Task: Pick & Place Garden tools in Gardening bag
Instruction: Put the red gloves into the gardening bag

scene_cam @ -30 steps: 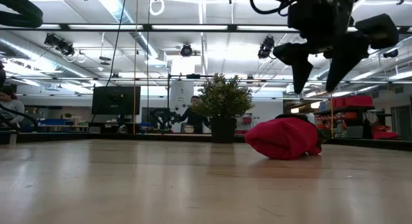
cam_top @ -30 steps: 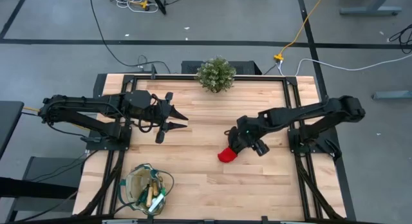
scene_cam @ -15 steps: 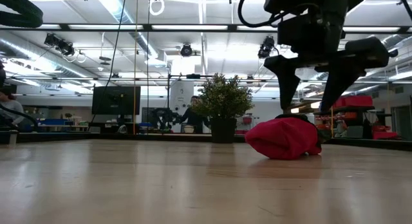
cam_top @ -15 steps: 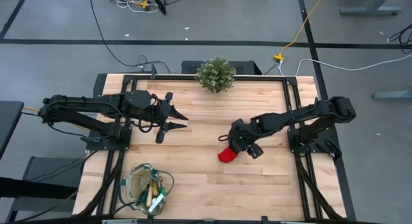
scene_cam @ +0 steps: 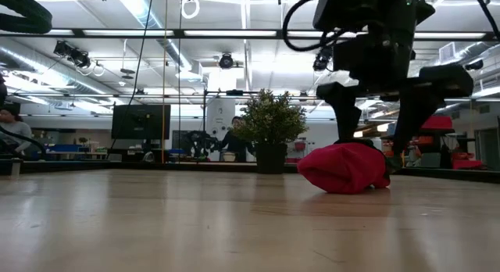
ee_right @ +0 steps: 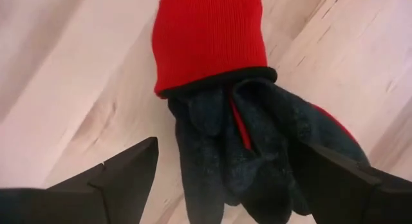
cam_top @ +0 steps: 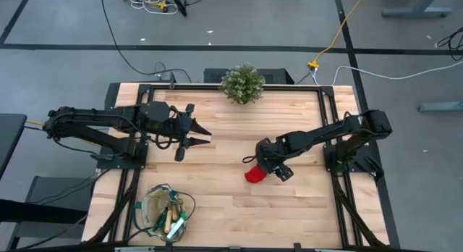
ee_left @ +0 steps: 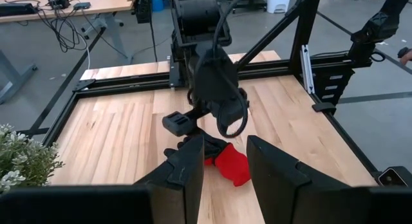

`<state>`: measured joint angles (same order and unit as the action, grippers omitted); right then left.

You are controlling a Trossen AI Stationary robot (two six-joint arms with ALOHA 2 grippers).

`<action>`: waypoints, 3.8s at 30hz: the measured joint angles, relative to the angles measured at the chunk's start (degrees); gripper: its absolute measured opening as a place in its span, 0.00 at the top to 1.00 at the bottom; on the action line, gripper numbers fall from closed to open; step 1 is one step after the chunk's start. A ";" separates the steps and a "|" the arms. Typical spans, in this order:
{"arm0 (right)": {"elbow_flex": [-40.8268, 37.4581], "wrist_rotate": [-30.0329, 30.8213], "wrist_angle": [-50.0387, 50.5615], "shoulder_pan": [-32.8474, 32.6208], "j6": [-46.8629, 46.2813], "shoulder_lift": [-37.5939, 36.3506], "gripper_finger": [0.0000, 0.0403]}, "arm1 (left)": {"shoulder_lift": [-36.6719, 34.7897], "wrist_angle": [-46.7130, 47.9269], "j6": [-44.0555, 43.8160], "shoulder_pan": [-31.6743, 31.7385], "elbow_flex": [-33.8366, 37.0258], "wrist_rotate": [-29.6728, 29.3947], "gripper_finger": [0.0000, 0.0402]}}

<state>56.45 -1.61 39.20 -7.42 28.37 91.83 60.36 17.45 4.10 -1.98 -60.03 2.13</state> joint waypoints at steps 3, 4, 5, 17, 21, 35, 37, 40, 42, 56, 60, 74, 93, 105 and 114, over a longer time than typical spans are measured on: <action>0.00 0.57 0.24 0.00 0.05 1.64 0.14 | 0.00 0.00 0.00 0.00 0.00 0.00 0.69; 0.00 0.69 0.24 0.02 0.09 2.06 0.14 | 0.00 -0.01 0.01 -0.02 0.00 0.01 0.69; 0.00 0.71 0.26 0.02 0.21 2.44 0.14 | 0.00 0.00 0.02 0.00 0.00 0.00 0.69; 0.00 3.45 -0.39 0.04 0.62 4.20 0.14 | 0.00 0.00 0.02 0.00 0.00 0.00 0.69; 0.00 3.08 -0.74 0.07 0.62 5.21 0.14 | 0.00 0.00 0.04 0.00 0.00 0.00 0.69; 0.00 4.21 -1.85 0.09 -1.34 6.29 0.26 | 0.00 -0.01 0.02 0.00 0.00 0.02 0.69; 0.00 4.23 -1.93 0.09 -1.33 6.29 0.30 | 0.00 0.00 0.02 0.00 0.00 0.02 0.69; 0.00 4.20 -1.95 0.09 -1.33 6.27 0.35 | 0.00 -0.01 0.02 0.00 0.00 0.02 0.69; 0.00 4.22 -1.92 0.09 -1.32 6.27 0.39 | 0.00 0.00 0.00 0.00 0.00 0.02 0.69; 0.00 4.17 -1.92 0.09 -1.32 6.23 0.51 | 0.00 0.00 0.02 0.00 0.00 0.02 0.69; 0.00 4.17 -1.92 0.09 -1.32 6.23 0.51 | 0.00 0.00 0.02 -0.01 0.00 0.02 0.69; 0.00 3.65 -1.94 0.07 -1.39 5.81 0.71 | 0.00 -0.01 0.02 0.00 0.00 0.02 0.69; 0.77 3.61 -0.10 0.07 -4.68 5.79 0.95 | 0.00 -0.04 0.06 0.00 0.00 0.02 0.69; 7.62 3.56 2.45 0.44 -10.95 1.52 0.96 | -0.27 -0.17 0.17 0.00 0.00 0.04 0.69; 8.00 3.74 1.96 1.40 -17.64 -6.55 0.96 | -0.90 -0.48 0.15 -0.02 -0.07 0.11 0.69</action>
<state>64.45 2.13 41.16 -6.02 10.73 85.29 59.46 16.97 4.25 -2.00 -60.10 2.24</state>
